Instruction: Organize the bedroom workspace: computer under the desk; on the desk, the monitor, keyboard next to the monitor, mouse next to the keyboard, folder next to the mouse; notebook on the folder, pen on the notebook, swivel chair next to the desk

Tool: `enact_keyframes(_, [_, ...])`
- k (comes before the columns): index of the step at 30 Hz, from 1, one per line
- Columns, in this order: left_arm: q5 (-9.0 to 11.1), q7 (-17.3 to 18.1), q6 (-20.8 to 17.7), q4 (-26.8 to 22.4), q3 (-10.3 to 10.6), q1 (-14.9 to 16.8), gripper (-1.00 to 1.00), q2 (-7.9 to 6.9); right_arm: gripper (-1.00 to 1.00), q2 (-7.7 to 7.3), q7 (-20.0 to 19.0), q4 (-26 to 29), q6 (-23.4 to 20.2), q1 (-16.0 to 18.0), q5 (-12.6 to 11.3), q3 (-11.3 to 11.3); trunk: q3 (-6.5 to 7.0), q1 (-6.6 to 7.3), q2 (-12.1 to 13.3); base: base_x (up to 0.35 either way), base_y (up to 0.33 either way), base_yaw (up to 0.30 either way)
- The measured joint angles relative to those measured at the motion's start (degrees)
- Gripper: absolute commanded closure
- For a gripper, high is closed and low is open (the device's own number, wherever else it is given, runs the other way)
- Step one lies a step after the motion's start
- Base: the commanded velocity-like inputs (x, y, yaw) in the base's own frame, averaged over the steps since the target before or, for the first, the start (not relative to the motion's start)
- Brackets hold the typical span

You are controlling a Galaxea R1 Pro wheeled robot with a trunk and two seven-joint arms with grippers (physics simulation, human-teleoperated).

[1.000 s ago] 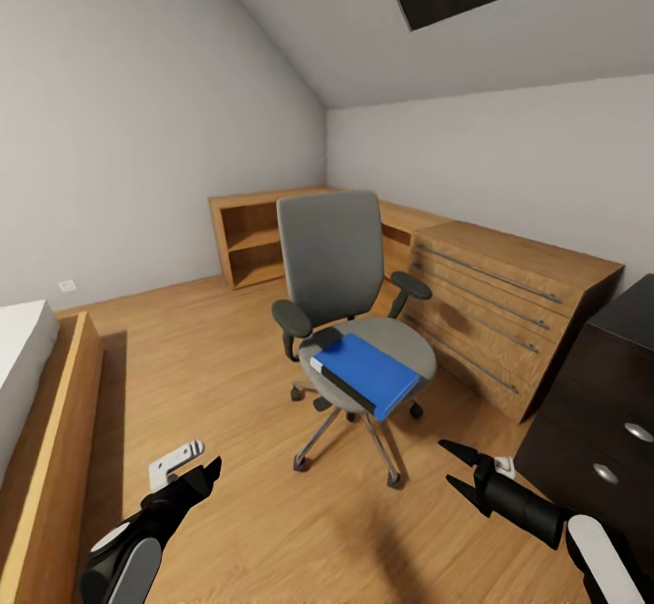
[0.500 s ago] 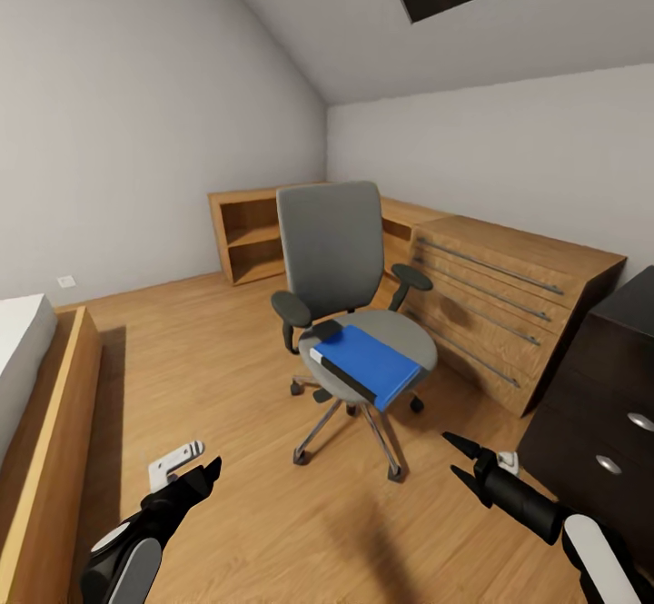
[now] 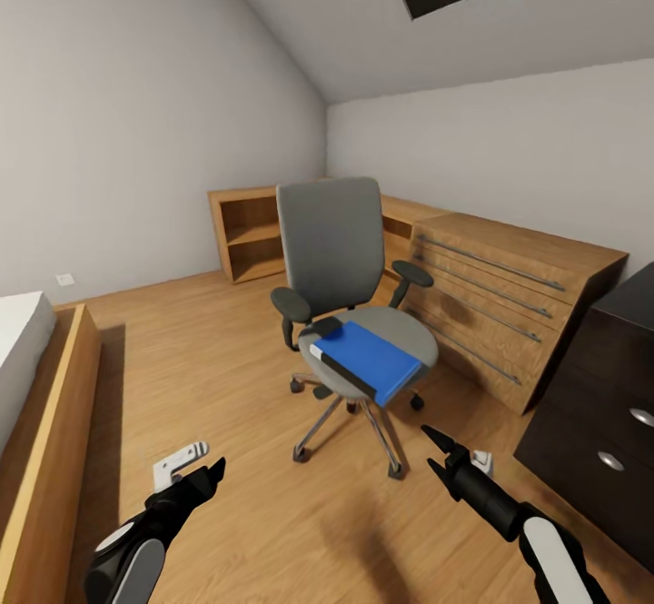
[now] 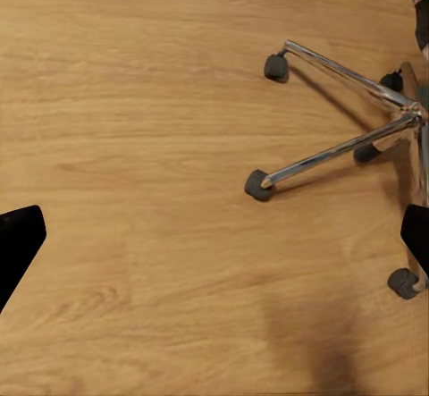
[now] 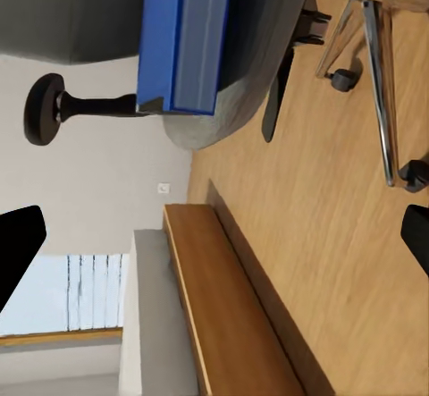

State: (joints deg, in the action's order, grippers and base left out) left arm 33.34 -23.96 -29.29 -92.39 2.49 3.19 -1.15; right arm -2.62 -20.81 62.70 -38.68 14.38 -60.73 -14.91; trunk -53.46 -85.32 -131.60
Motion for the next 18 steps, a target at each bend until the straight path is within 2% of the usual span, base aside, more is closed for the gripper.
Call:
enact_keyframes(4, [0.0,0.0,0.0,0.0,0.1,0.0,-1.0,-0.02,-1.0,0.04,0.3,0.0,0.0,0.0,0.0,0.0,0.0,0.01,0.0,0.205,0.0,0.0])
enact_keyframes(12, [0.0,0.0,0.0,0.0,0.1,0.0,-1.0,-0.03,-1.0,0.05,0.4,0.0,0.0,0.0,0.0,0.0,0.0,0.0,0.0,0.076,0.0,0.0])
enact_keyframes(18, [0.0,0.0,0.0,0.1,0.1,0.0,-1.0,-0.03,-1.0,0.05,0.5,0.0,0.0,0.0,0.0,0.0,0.0,0.01,0.0,0.198,0.0,0.0])
